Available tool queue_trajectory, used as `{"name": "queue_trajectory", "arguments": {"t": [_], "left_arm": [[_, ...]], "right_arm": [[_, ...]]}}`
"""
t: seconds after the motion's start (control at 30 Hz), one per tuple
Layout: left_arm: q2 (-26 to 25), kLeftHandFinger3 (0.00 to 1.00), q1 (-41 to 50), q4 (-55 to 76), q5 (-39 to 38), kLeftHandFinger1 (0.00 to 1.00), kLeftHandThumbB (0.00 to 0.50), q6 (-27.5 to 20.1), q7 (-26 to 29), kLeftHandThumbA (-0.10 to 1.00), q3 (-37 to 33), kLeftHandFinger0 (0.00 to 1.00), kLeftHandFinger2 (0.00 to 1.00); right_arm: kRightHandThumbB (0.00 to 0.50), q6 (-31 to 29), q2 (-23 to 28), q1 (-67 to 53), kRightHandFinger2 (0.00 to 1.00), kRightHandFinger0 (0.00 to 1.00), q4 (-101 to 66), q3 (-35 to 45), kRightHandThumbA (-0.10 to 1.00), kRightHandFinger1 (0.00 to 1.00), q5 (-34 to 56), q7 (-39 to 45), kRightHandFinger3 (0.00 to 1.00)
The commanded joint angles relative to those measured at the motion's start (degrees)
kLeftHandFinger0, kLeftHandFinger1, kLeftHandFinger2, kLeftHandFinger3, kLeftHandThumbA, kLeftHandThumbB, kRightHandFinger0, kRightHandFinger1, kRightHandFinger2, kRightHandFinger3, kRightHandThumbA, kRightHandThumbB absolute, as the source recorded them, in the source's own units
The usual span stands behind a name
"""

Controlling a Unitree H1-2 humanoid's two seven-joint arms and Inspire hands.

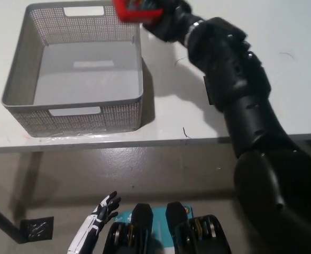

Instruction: Use the right hand to pick up a multimeter on the right side and put it into a container on the left side

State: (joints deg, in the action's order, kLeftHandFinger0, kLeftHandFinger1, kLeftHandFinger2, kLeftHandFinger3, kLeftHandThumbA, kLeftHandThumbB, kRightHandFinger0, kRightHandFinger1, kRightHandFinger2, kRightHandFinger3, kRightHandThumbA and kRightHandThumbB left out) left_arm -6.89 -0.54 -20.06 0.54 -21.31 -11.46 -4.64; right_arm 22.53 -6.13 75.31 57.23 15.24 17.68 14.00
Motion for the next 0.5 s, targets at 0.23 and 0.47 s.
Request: {"name": "queue_trajectory", "arguments": {"t": [0.23, 0.47], "left_arm": [[0.1, 1.00, 0.6, 1.0, -0.2, 1.00, 0.225, -1.6, -1.1, 1.00, -1.2, 1.00, 1.00], [-1.1, 1.00, 0.3, 1.2, 2.4, 1.00, 0.234, -1.7, -0.7, 1.00, -2.3, 1.00, 1.00]], "right_arm": [[0.176, -22.4, -3.5, 7.8, 0.77, 0.00, 13.1, -33.2, -0.10, 0.38, -29.5, -16.3, 0.71], [0.185, -24.8, -3.5, 6.7, 0.86, 0.03, 18.5, -40.1, -0.10, 0.48, -31.4, -20.3, 0.72]]}}
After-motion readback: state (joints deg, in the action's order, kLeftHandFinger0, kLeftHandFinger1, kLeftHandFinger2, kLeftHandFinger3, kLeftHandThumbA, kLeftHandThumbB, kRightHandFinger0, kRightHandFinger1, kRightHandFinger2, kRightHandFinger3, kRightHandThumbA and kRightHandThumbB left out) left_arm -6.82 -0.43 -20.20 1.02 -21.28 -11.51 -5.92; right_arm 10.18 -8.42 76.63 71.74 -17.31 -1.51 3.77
